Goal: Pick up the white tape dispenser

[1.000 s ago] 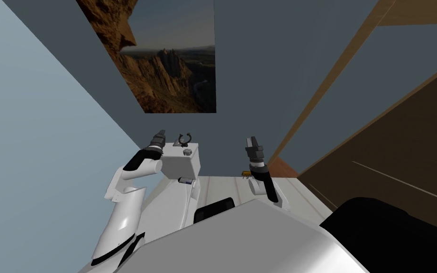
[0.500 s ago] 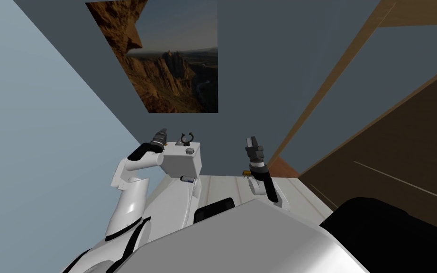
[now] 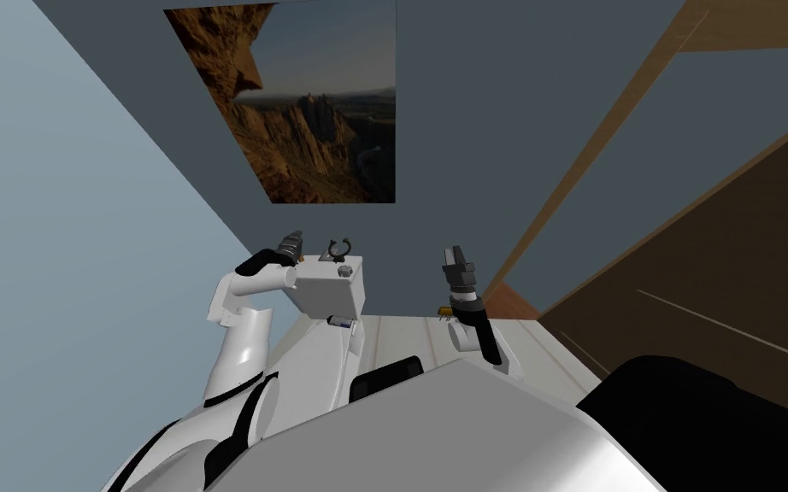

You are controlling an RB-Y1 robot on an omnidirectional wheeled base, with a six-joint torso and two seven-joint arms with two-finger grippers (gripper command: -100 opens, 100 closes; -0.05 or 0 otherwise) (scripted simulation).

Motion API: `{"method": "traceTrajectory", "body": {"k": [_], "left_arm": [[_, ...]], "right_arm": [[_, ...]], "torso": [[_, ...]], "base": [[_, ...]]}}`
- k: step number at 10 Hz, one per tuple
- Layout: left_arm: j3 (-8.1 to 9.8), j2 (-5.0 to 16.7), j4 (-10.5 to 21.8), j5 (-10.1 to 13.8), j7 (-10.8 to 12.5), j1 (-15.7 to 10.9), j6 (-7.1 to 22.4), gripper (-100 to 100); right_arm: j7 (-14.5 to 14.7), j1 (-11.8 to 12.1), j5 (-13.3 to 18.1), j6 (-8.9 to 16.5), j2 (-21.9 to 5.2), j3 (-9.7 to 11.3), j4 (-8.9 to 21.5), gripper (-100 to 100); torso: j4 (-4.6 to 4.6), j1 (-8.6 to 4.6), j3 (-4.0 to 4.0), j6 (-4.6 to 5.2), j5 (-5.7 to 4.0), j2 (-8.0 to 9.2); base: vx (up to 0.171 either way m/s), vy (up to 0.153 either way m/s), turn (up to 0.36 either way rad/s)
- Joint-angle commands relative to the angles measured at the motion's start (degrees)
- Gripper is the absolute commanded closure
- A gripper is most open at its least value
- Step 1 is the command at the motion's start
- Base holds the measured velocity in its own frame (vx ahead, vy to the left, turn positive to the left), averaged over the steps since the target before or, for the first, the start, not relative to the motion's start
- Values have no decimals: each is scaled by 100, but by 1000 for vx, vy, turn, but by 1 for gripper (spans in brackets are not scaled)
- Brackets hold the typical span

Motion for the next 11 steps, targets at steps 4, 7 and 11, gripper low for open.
{"method": "traceTrajectory", "body": {"k": [4,7,11], "left_arm": [[84,-31,335,-125,11,-514,723,-100],[141,-54,584,-215,34,-837,1176,-100],[197,-81,840,-312,70,-1152,1680,-100]], "right_arm": [[0,0,0,0,0,0,0,0],[0,0,0,0,0,0,0,0],[0,0,0,0,0,0,0,0]], "torso": [[-1,-9,-1,1,-2,-2],[-1,-9,-1,1,-2,-1],[0,-8,0,0,-1,1]], "base": [[-10,10,-30],[-8,9,-28],[-9,10,-31]]}}
